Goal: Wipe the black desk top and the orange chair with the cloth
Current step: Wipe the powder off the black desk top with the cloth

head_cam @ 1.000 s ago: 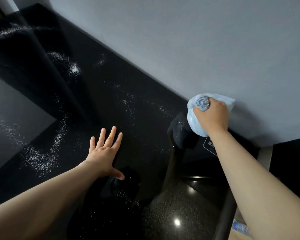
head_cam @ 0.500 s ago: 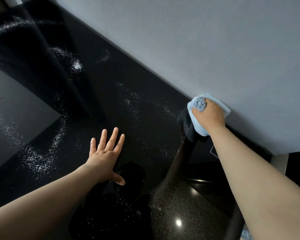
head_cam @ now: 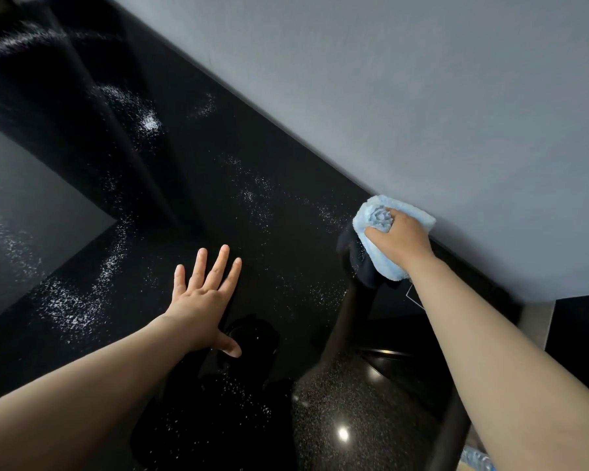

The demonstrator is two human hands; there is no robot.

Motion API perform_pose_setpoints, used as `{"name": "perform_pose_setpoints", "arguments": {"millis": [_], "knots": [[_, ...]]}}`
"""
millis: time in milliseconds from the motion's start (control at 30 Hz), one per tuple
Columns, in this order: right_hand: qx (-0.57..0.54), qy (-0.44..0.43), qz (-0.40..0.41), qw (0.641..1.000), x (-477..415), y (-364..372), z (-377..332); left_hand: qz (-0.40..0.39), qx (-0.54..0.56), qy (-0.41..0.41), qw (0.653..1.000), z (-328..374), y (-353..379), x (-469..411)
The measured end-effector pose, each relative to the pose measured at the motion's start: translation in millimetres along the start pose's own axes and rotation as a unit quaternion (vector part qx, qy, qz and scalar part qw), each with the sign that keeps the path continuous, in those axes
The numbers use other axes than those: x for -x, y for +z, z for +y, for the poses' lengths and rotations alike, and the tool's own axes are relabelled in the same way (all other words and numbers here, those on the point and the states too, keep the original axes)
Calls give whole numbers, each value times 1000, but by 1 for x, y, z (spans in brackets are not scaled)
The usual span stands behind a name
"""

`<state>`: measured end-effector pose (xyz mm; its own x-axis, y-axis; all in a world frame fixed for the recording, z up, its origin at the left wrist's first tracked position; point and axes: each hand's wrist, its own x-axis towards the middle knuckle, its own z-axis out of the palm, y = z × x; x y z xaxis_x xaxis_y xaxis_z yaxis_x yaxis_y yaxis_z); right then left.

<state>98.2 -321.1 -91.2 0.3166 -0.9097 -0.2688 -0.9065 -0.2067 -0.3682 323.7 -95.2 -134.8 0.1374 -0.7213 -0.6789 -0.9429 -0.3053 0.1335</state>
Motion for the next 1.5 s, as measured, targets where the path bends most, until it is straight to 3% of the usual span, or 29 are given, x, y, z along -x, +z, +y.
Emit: {"name": "perform_pose_setpoints", "arguments": {"millis": [1500], "knots": [[-37, -48, 7, 998, 153, 91, -26, -1, -8, 2, 1000, 2, -6, 5]]}}
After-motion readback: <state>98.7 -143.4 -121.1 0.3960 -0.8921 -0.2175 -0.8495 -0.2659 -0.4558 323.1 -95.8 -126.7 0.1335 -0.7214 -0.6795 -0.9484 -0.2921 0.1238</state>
